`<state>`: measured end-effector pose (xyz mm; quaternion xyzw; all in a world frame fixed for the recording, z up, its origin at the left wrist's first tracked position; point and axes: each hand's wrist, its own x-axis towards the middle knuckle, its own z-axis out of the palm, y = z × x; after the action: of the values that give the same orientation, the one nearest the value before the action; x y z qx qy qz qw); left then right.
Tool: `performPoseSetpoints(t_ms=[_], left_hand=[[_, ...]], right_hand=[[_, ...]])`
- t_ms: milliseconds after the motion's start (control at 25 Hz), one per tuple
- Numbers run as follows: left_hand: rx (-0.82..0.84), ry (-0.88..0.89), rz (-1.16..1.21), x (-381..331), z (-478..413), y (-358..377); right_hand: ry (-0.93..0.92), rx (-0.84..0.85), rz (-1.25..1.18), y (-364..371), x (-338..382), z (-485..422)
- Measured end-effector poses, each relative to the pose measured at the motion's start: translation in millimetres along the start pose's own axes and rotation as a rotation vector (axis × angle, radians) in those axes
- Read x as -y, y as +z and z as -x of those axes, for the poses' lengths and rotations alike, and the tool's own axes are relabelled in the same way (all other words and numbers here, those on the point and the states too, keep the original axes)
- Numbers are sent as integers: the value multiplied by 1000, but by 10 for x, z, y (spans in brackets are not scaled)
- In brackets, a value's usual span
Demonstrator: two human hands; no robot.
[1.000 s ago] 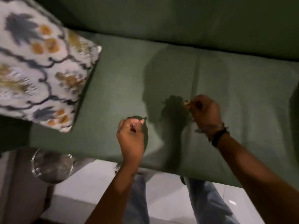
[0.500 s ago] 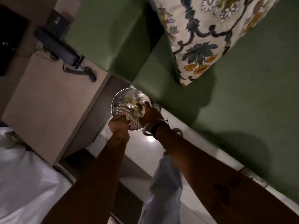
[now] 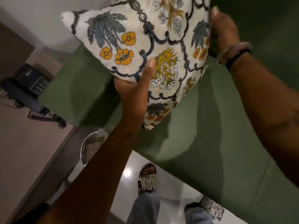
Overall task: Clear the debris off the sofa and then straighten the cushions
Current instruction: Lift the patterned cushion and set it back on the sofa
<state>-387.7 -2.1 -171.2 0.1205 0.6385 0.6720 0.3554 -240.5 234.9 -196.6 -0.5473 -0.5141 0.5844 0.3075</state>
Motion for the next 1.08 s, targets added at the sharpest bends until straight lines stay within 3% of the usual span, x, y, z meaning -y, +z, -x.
performPoseSetpoints(t_ms=[80,120,240,400,520,640,720,880,920,960,1000,1080], left_hand=[[-18,80,12,-75,-30,233],[-25,91,-2,-61,-35,272],[104,85,-56,-69,-179,339],[538,199,-353,-340,-740,1111],[678,200,-521,-417,-1119,1739],[735,163,-543,-211,-1182,2007],[626,167,-448,-50,-1001,2084],[-6,280,-377,401,-241,1920],[-78,317,-397,541,79,1959],[-18,286,-408,779,537,2133],[178,197,-423,1062,1108,2379],[768,-71,-544,1541,2364,2915]], right_hand=[[23,310,-19,-71,-88,-209],[37,388,-78,-97,-94,-98],[-32,71,-133,-393,-9,515],[-105,-334,-213,-1140,-130,915],[-128,-508,-247,-1349,-176,882],[-133,-568,-289,-1446,-292,745],[-130,-560,-277,-1563,-364,752],[-77,-592,-50,-1977,-558,1304],[-81,-644,-36,-2119,-656,1568],[-72,-740,-22,-2374,-776,1919],[-58,-884,4,-2698,-974,2295],[39,-1252,84,-3416,-1444,3110]])
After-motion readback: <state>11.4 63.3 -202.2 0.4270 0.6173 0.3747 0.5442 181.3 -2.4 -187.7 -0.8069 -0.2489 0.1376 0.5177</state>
